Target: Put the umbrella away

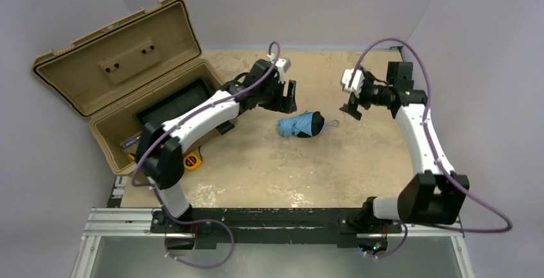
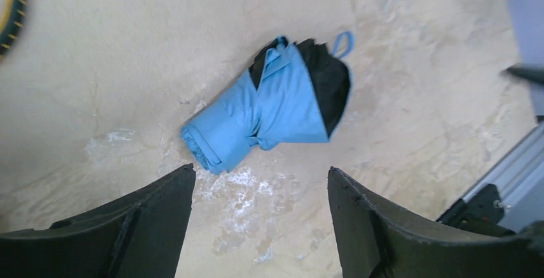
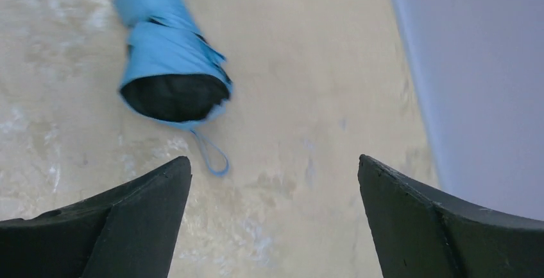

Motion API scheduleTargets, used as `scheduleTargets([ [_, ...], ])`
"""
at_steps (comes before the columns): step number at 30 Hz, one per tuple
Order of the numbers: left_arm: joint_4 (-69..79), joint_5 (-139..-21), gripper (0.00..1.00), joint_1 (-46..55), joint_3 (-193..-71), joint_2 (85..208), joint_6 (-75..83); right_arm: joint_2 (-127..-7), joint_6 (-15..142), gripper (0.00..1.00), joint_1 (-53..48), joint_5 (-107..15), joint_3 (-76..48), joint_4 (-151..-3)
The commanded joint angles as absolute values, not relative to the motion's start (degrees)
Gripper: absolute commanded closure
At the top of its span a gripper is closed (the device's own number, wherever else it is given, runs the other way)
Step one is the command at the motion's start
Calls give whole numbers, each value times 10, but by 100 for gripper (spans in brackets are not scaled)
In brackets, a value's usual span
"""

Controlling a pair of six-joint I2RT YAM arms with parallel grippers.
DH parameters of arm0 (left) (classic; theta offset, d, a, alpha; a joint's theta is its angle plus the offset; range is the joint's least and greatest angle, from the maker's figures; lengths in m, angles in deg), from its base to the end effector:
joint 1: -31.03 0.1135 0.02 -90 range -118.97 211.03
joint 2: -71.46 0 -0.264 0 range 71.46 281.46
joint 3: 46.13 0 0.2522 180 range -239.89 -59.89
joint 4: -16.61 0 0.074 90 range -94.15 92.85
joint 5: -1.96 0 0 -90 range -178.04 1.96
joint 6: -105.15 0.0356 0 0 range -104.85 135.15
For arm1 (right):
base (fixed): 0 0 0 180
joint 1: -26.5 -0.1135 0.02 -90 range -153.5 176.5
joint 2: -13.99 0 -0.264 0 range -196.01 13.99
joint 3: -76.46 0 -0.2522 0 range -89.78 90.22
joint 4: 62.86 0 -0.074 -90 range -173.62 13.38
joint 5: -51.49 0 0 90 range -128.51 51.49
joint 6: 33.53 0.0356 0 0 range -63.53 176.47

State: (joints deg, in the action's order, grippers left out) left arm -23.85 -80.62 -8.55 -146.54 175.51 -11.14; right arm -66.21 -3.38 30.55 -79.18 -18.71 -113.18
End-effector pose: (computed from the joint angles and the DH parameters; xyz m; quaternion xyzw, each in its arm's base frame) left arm 0.3164 -0.2675 0.2775 0.1314 0.9098 -0.2616 0.2942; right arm 0.2979 0.0022 0.3217 -0.5222 0.7062 0.0860 0.4704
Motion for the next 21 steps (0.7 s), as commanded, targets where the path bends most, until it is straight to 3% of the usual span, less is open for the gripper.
scheduleTargets([
  [1, -205, -835, 26, -88, -1422, 1608, -69, -634, -343, 1, 219, -923, -261, -1212],
  [5, -133, -853, 18, -89, -1307, 1441, -42, -669, -268, 5, 116, -853, -251, -1138],
  [9, -132, -893, 0, -86, -1203, 1289, -44, -732, -215, 5, 53, -778, -220, -1093],
  [16, -168, -911, 0, -86, -1044, 1058, -90, -873, -51, 14, -19, -637, -159, -1030],
  [21, -239, -929, 0, -86, -997, 939, -119, -912, 58, 20, -26, -538, -156, -989],
])
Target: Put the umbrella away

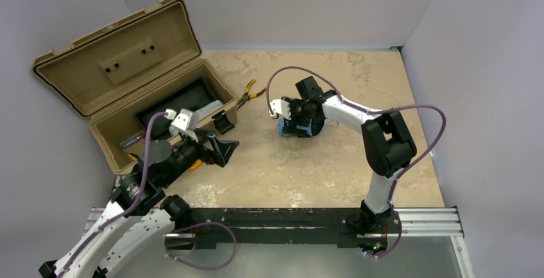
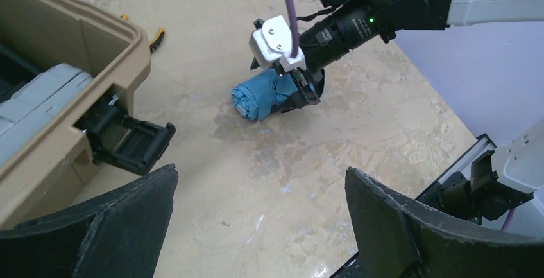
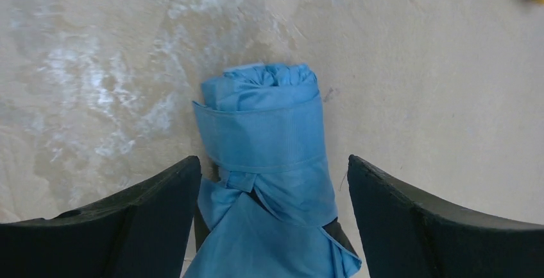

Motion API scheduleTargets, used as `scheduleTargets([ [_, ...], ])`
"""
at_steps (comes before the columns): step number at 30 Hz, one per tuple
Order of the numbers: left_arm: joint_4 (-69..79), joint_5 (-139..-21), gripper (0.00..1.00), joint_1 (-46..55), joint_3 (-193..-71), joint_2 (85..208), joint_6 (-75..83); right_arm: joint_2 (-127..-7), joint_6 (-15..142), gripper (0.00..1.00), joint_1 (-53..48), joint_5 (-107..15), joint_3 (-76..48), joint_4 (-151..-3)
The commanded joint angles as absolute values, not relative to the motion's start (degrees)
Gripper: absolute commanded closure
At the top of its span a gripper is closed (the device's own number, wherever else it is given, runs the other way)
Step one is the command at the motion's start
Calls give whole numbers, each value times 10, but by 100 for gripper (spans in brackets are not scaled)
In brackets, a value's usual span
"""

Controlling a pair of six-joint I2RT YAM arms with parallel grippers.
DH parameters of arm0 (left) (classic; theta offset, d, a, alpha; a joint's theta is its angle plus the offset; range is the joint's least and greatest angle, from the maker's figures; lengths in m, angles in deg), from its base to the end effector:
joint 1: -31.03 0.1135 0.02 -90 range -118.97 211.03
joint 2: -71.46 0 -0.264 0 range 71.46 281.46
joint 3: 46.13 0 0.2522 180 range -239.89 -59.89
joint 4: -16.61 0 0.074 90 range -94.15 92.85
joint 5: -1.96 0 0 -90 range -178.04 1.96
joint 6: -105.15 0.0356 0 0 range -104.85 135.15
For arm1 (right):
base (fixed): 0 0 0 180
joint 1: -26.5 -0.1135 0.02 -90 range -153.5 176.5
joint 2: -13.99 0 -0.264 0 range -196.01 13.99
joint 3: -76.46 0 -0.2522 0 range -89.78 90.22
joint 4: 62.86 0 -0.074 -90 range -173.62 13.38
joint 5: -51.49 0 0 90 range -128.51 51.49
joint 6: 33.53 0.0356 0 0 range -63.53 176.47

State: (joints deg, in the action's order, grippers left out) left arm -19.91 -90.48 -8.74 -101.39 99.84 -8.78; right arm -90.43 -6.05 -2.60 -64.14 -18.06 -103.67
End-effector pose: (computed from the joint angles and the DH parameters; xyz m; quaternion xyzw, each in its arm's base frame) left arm 0.0937 -0.0760 0.3347 0.0916 0.7585 -0.3266 0.5565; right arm 0.3226 0.1972 0.1957 -0.7153 0.6146 0.1319 0.3052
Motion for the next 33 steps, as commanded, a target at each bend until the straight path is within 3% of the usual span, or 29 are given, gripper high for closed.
scheduleTargets([
  [1, -251, -930, 0, -86, -994, 922, -123, -917, 72, 23, -26, -523, -157, -992],
  [4, -274, -929, 0, -86, -986, 888, -133, -915, 146, 40, -22, -465, -174, -971],
  [7, -285, -923, 0, -87, -979, 868, -142, -884, 238, 64, -3, -454, -193, -941],
  [13, -287, -901, 0, -86, -974, 852, -170, -837, 474, 87, 83, -497, -196, -892],
  [15, -288, -897, 0, -87, -972, 846, -179, -840, 536, 91, 104, -501, -186, -885],
  [22, -293, -892, 0, -86, -952, 811, -211, -839, 719, 91, 110, -433, -161, -854],
  [27, -304, -893, 0, -86, -945, 796, -223, -858, 742, 84, 111, -466, -132, -872],
  [30, -303, -890, 0, -86, -949, 800, -224, -855, 708, 47, 110, -488, -130, -870],
  [31, -303, -889, 0, -86, -954, 805, -222, -848, 691, 27, 112, -482, -125, -884],
  [33, -304, -884, 0, -86, -967, 816, -215, -819, 632, 13, 115, -471, -129, -896],
])
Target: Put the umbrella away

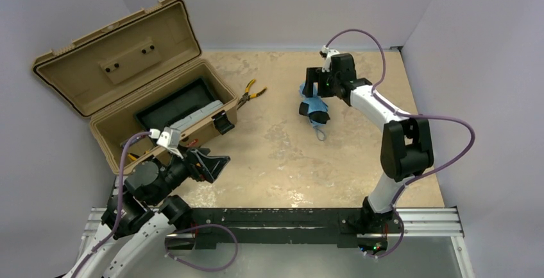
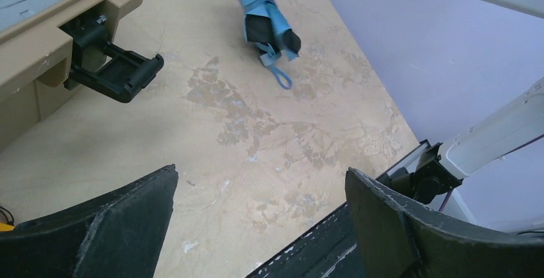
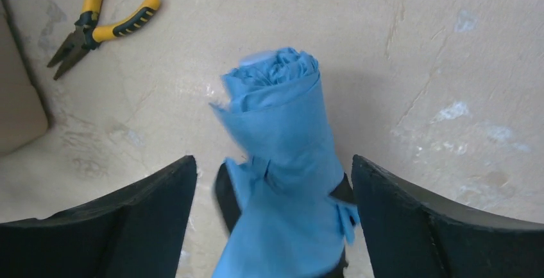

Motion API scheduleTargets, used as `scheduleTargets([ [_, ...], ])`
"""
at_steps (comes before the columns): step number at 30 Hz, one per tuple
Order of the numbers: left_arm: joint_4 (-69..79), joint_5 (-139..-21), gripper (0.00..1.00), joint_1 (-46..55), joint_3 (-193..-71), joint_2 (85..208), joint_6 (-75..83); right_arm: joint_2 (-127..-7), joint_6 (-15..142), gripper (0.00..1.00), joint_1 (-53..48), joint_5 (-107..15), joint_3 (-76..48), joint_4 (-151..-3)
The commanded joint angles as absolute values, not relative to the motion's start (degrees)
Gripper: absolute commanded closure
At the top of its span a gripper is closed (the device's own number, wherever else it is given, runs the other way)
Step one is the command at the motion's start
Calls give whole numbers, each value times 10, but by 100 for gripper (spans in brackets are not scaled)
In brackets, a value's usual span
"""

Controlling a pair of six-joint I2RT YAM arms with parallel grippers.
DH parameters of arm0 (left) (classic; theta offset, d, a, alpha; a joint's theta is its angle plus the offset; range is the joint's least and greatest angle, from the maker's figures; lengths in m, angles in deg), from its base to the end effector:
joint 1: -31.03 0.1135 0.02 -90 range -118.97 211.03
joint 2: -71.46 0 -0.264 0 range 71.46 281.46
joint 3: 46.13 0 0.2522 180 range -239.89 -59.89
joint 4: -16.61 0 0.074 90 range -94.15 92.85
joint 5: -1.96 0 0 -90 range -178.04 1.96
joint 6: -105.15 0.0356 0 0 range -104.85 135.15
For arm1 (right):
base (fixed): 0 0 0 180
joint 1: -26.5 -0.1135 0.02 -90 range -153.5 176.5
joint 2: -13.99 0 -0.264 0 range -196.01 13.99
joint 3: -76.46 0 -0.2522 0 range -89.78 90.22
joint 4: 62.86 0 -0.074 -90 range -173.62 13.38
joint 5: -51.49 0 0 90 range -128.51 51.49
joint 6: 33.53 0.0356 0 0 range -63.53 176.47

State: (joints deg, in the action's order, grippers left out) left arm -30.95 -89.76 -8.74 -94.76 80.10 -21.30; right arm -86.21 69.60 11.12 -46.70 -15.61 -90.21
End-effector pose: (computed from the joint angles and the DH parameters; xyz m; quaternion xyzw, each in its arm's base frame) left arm 0.0475 -0.0381 0.3008 0.0119 0.7521 -0.3977 0.5253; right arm 0.3818 0.1103 0.2501 -0.0481 0.9018 0.1672 0.3956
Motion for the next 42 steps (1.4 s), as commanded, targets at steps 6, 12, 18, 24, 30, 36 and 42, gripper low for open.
scheduleTargets([
  [6, -317, -894, 0, -87, -1019, 872, -189, -644, 488, 1, 138, -470, -187, -913],
  [12, -347, -948, 0, -86, -1122, 975, -152, -458, 492, 1, 174, -488, -212, -895],
  [18, -422, -994, 0, -85, -1289, 1060, -113, -377, 519, 1, 188, -476, -165, -940],
  [24, -444, -988, 0, -85, -1336, 1035, -92, -322, 556, 1, 224, -510, -136, -976],
  [30, -470, -1010, 0, -85, -1325, 996, -90, -304, 592, 1, 243, -552, -116, -991],
  [36, -483, -1010, 0, -85, -1317, 981, -88, -303, 594, 1, 247, -572, -120, -987],
  [42, -483, -1010, 0, -85, -1311, 975, -82, -304, 592, 1, 251, -580, -123, -985],
])
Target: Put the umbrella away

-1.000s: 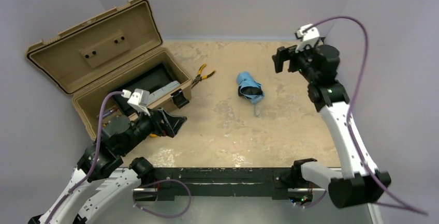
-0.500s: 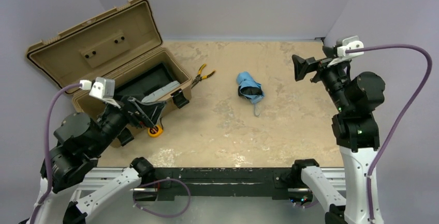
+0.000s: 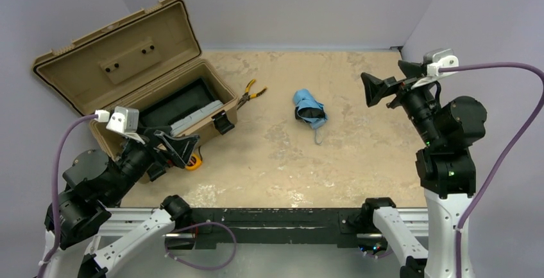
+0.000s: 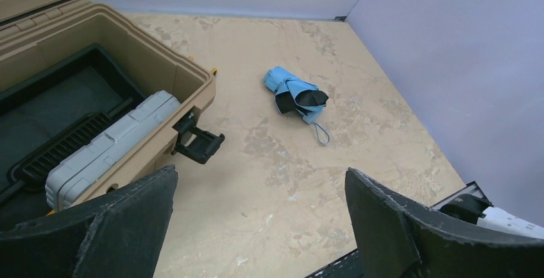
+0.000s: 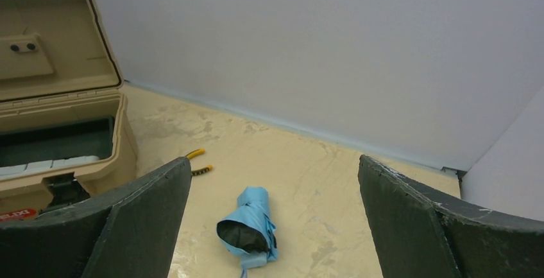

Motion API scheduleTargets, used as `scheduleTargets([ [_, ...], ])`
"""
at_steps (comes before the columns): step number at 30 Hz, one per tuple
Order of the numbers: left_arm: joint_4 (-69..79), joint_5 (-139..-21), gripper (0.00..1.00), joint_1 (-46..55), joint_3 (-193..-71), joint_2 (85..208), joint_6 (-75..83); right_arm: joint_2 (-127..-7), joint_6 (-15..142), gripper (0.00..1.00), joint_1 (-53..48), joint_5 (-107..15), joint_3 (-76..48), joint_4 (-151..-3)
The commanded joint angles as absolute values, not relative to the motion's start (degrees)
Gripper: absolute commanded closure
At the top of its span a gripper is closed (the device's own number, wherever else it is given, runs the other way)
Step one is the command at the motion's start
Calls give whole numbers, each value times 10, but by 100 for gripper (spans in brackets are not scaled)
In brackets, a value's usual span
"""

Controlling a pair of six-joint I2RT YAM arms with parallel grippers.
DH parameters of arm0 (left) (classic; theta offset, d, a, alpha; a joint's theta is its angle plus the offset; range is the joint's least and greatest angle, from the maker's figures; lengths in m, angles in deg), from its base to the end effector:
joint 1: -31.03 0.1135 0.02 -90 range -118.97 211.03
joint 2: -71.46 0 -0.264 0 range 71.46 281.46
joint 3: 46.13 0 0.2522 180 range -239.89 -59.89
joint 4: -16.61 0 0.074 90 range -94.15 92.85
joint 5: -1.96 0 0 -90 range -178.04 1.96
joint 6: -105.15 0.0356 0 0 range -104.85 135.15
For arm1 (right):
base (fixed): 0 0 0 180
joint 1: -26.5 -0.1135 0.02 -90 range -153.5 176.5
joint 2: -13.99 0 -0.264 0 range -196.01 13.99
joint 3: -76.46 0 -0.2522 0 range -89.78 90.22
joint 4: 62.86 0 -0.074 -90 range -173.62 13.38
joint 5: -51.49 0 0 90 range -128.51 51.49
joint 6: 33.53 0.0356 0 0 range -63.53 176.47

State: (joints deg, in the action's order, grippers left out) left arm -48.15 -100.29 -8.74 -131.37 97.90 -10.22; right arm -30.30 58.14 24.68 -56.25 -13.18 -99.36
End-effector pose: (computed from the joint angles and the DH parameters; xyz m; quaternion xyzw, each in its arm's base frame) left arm 0.0221 -0.0086 0.4355 0.0217 0.7418 -0.2915 0.6036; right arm 0.1120 0.0144 0.4974 -0.1186 0.6378 0.1225 0.7511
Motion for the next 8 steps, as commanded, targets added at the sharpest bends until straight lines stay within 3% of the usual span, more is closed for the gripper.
scheduleTargets([
  [1, -483, -1010, 0, -85, -1312, 976, -81, -304, 592, 1, 251, -580, -123, -984],
  [8, -484, -1009, 0, -85, -1312, 974, -80, -303, 580, 1, 255, -593, -130, -980],
])
